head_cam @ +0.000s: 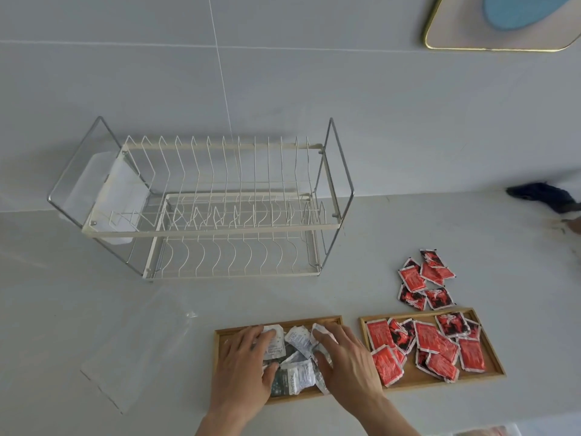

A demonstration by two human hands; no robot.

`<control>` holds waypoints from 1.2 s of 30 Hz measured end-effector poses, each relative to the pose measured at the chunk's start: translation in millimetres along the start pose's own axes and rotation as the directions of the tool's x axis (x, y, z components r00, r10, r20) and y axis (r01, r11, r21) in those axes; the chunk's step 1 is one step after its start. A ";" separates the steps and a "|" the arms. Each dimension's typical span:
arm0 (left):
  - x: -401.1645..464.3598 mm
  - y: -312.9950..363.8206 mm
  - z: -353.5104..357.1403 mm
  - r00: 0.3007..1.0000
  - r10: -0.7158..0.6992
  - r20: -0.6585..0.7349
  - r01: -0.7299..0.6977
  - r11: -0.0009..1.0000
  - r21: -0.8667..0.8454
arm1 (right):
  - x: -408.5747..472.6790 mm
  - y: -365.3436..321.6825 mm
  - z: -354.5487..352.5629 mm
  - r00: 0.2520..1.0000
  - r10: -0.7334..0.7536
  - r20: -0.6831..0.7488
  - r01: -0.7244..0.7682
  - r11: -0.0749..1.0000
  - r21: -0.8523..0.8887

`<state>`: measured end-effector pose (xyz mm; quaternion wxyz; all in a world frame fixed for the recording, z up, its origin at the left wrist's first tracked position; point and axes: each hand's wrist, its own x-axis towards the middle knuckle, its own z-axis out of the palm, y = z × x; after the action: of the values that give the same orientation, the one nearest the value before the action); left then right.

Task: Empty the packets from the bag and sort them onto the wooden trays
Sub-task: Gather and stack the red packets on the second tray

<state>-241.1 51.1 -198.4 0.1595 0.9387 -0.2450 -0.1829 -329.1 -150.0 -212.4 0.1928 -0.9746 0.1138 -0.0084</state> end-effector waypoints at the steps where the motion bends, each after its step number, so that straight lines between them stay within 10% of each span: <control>1: 1.3 1.3 -3.0 1.000 0.019 -0.006 -0.019 1.000 -0.016 | 0.1 0.3 -2.7 1.000 0.008 -0.016 -0.008 1.000 0.004; 15: 77.5 119.6 -26.8 0.956 0.275 0.103 -0.261 0.957 -0.130 | 18.5 89.6 -71.1 0.934 0.339 -0.110 -0.332 0.940 0.076; 26: 165.5 267.5 43.1 0.993 0.088 0.079 -0.062 0.955 -0.288 | 59.4 255.6 -137.2 0.818 0.575 0.019 -0.568 0.803 0.178; 36: 224.4 324.3 93.4 0.995 -0.022 0.094 0.021 1.000 0.014 | 125.4 305.4 -139.9 0.720 0.685 0.115 -0.693 0.696 0.189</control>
<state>-228.4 -353.7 -214.2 0.1397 0.9327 -0.2433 -0.2268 -282.1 -505.3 -201.7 0.2899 -0.8337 0.4649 0.0693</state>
